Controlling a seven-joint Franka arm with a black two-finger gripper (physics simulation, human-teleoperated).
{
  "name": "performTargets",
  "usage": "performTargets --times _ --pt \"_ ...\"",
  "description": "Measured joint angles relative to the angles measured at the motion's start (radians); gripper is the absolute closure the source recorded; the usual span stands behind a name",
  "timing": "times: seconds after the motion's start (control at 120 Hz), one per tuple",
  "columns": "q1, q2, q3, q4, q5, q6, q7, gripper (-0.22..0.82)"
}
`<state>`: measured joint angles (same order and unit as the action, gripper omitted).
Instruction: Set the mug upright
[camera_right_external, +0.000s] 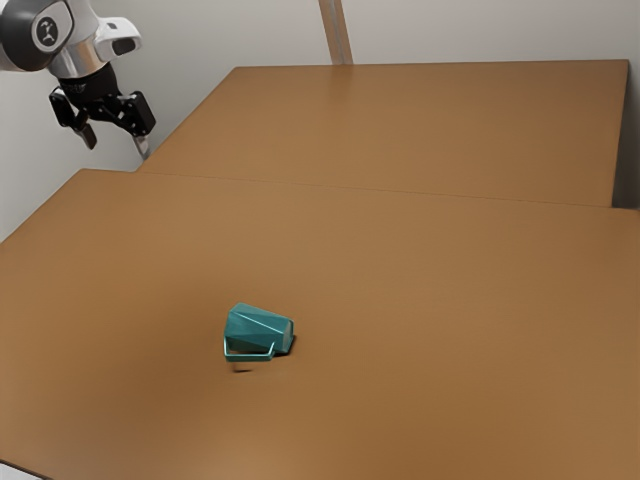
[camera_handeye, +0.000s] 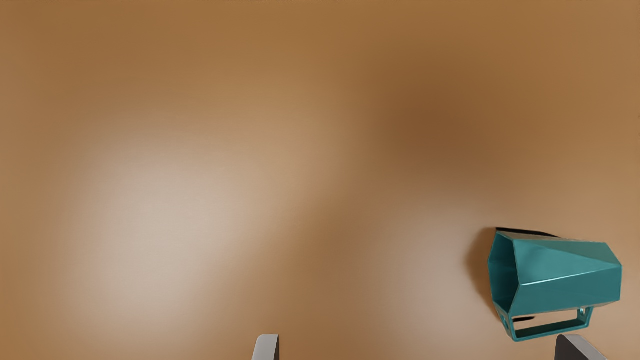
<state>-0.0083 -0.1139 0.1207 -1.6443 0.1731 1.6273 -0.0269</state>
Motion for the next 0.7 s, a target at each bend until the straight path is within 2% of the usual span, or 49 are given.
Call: performTargets --times 0.3,0.408,0.7 --pt "0.001 0.0 0.002 -0.031 -0.003 0.038 0.034 0.0" --pt "0.001 -0.003 0.004 -0.063 -0.067 0.053 0.04 0.0" --pt "0.011 -0.003 0.114 -0.302 -0.402 0.079 0.016 0.0"
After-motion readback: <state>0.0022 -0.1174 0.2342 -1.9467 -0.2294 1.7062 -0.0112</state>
